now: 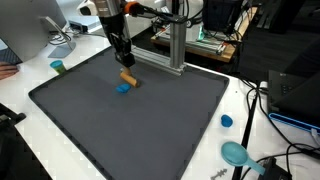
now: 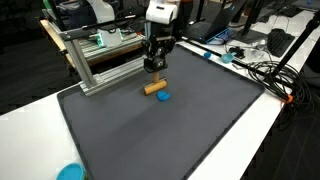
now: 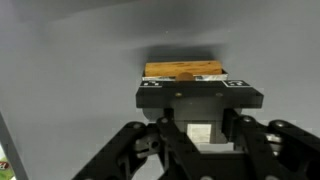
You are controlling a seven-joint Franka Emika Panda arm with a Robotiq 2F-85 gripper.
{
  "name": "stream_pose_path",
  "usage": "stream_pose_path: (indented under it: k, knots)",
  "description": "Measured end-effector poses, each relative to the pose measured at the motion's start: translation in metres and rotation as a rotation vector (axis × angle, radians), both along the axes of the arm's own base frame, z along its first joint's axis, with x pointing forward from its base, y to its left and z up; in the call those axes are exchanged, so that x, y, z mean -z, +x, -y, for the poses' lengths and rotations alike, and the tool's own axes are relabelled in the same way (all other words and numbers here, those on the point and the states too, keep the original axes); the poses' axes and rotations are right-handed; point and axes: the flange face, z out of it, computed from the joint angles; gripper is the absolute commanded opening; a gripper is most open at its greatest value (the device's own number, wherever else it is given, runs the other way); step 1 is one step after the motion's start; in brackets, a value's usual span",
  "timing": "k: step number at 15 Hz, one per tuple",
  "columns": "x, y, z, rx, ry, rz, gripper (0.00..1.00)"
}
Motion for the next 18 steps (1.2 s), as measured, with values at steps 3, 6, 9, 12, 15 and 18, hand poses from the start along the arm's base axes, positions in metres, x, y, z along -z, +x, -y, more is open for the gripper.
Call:
stream_pose_path:
  k: [3, 6, 9, 12, 15, 18]
  knots:
    - [-0.002, 0.000, 0.001, 0.013, 0.014, 0.003, 0.22]
    - [-0.009, 0.005, 0.004, 0.016, 0.045, 0.019, 0.22]
    - [-0.031, 0.013, 0.007, -0.011, 0.070, 0.041, 0.22]
    - [-0.048, 0.013, 0.008, -0.031, 0.097, 0.028, 0.47]
    - [-0.049, 0.011, 0.011, -0.033, 0.100, 0.011, 0.22]
    - [-0.038, 0.018, 0.007, 0.025, 0.096, 0.077, 0.22]
